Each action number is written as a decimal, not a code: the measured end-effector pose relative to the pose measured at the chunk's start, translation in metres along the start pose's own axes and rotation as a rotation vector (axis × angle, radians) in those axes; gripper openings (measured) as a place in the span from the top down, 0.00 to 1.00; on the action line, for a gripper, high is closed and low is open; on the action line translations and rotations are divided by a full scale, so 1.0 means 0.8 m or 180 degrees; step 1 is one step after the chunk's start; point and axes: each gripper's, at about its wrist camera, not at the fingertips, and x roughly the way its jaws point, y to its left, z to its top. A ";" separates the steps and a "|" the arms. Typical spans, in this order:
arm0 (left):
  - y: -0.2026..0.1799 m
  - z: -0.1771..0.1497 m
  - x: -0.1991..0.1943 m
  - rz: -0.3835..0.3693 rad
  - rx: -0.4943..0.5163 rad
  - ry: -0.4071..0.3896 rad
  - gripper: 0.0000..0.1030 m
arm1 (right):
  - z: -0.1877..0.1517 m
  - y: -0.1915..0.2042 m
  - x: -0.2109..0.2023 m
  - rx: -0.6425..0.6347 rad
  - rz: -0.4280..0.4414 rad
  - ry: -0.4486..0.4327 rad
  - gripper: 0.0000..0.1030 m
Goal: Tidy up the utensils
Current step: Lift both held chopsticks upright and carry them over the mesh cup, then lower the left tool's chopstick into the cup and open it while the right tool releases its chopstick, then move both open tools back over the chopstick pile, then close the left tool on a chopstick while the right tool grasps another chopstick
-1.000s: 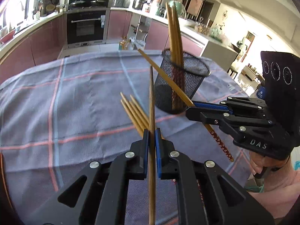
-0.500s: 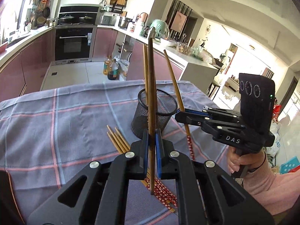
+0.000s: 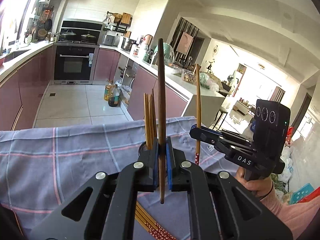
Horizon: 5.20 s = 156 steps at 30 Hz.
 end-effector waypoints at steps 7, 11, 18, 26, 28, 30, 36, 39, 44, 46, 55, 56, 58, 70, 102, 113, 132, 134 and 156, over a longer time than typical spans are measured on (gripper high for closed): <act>-0.008 0.040 0.013 0.0014 0.0043 -0.0223 0.93 | 0.028 -0.020 0.017 0.0063 -0.0108 -0.0160 0.94; -0.012 0.049 0.028 0.0088 0.0060 -0.0233 0.93 | 0.033 -0.028 0.032 0.0099 -0.0151 -0.0198 0.94; -0.017 0.047 0.061 0.0245 0.0167 -0.0089 0.93 | 0.026 -0.037 0.063 0.0139 -0.0225 -0.0174 0.94; -0.008 0.016 0.099 0.0274 0.0238 0.0303 0.93 | -0.006 -0.038 0.084 0.0187 -0.0247 0.0223 0.94; -0.006 0.010 0.108 0.0273 0.0248 0.0386 0.93 | -0.012 -0.040 0.087 0.0212 -0.0255 0.0332 0.94; -0.004 0.009 0.116 0.0270 0.0279 0.0460 0.93 | -0.016 -0.043 0.090 0.0229 -0.0263 0.0422 0.94; -0.001 0.007 0.135 0.0292 0.0331 0.0638 0.93 | -0.025 -0.048 0.103 0.0293 -0.0312 0.0633 0.92; 0.004 0.007 0.145 0.0330 0.0294 0.0691 0.92 | -0.029 -0.048 0.105 0.0316 -0.0320 0.0656 0.92; 0.007 0.004 0.154 0.0340 0.0271 0.0725 0.86 | -0.029 -0.052 0.101 0.0349 -0.0327 0.0634 0.86; 0.008 0.001 0.153 0.0361 0.0283 0.0706 0.82 | -0.029 -0.054 0.097 0.0366 -0.0327 0.0596 0.80; 0.007 -0.017 0.103 0.0559 0.0249 0.0362 0.66 | -0.032 -0.043 0.069 0.0328 -0.0267 0.0431 0.68; 0.007 -0.020 0.093 0.0600 0.0253 0.0293 0.63 | -0.033 -0.040 0.064 0.0312 -0.0243 0.0406 0.64; 0.007 -0.027 0.073 0.0631 0.0268 0.0207 0.59 | -0.036 -0.031 0.051 0.0275 -0.0157 0.0360 0.57; 0.030 -0.120 0.030 0.0905 0.0089 0.0466 0.45 | -0.117 0.032 0.058 0.0103 0.0294 0.0923 0.53; 0.047 -0.186 0.065 0.1027 -0.0065 0.0980 0.45 | -0.170 0.061 0.099 -0.0129 -0.0071 0.1410 0.61; 0.044 -0.188 0.084 0.1021 -0.0013 0.1095 0.45 | -0.170 0.056 0.099 -0.0109 -0.0107 0.1425 0.63; 0.036 -0.188 0.092 0.1012 0.0127 0.1223 0.55 | -0.170 0.051 0.097 -0.0090 -0.0091 0.1421 0.63; 0.035 -0.189 0.093 0.1025 0.0135 0.1226 0.55 | -0.170 0.050 0.097 -0.0097 -0.0094 0.1422 0.63; 0.051 -0.184 0.098 0.1040 -0.0032 0.1229 0.88 | -0.161 0.049 0.115 -0.0031 -0.0093 0.1431 0.92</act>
